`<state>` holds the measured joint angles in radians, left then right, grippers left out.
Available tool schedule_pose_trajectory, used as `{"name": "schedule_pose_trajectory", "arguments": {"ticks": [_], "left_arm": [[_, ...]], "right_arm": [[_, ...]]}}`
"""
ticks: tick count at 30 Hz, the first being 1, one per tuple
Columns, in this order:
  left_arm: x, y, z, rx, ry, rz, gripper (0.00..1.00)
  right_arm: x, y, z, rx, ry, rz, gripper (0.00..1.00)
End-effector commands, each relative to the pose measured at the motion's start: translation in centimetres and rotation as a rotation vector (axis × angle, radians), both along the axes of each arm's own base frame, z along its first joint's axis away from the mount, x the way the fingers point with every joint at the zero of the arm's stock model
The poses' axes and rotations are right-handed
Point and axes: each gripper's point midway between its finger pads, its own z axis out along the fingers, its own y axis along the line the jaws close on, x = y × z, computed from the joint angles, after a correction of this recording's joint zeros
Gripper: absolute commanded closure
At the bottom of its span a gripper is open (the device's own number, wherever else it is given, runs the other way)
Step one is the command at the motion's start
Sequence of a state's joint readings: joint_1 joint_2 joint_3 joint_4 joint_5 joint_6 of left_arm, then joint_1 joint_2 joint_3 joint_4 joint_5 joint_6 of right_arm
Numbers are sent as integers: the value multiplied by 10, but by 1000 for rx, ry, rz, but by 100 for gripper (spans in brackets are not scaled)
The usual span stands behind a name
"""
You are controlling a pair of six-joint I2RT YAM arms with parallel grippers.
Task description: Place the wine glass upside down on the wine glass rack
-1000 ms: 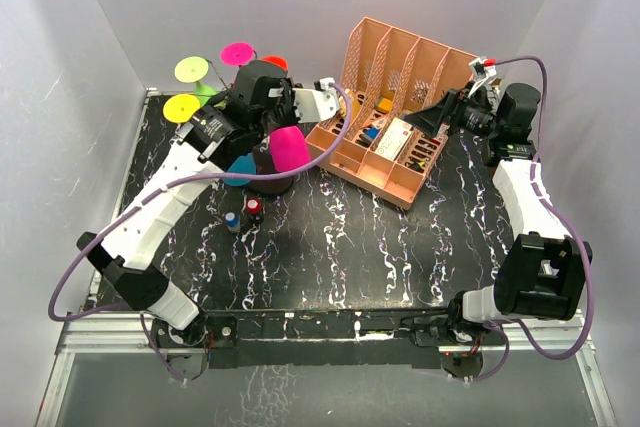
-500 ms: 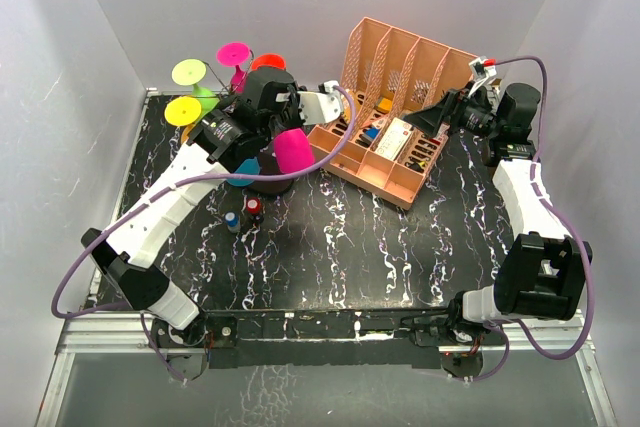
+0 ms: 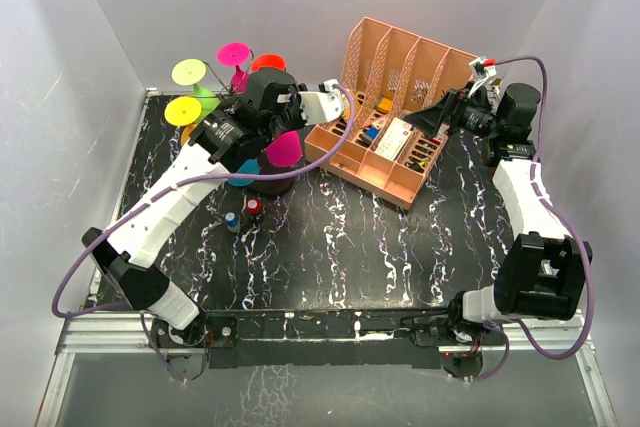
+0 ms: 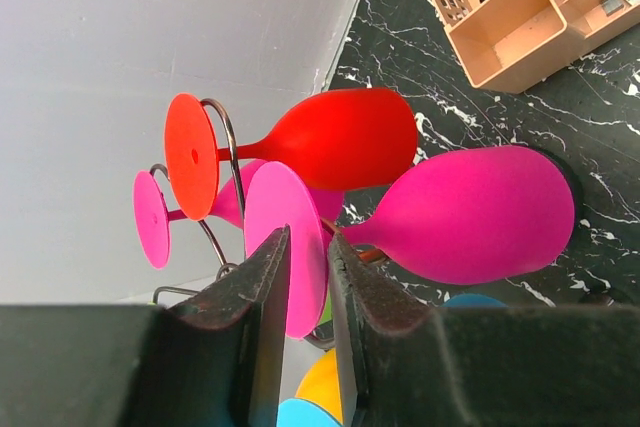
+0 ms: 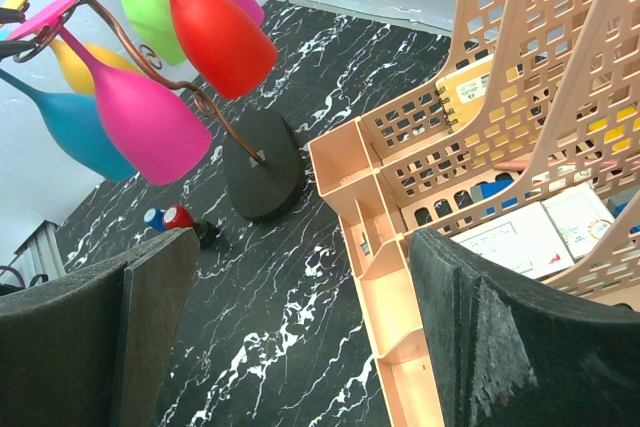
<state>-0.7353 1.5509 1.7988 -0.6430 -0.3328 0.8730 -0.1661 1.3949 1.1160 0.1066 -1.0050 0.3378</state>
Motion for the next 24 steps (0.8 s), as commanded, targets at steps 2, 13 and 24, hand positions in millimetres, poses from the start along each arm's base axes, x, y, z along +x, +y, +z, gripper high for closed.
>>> {"name": "schedule_pose_trajectory", "arguments": {"ticks": [2,13,24], "left_arm": [[-5,-3,9,-58,-13,-5,77],[-5,-8,16,-116,-13,-4,66],[-8,-14,21,-187,4,-6,44]], "right_arm": [[3,-3,10,-21,-69,-5,4],[4,-3,9,-20,-65,-6,4],[4,-3,8,-19,-63,-5,4]]}}
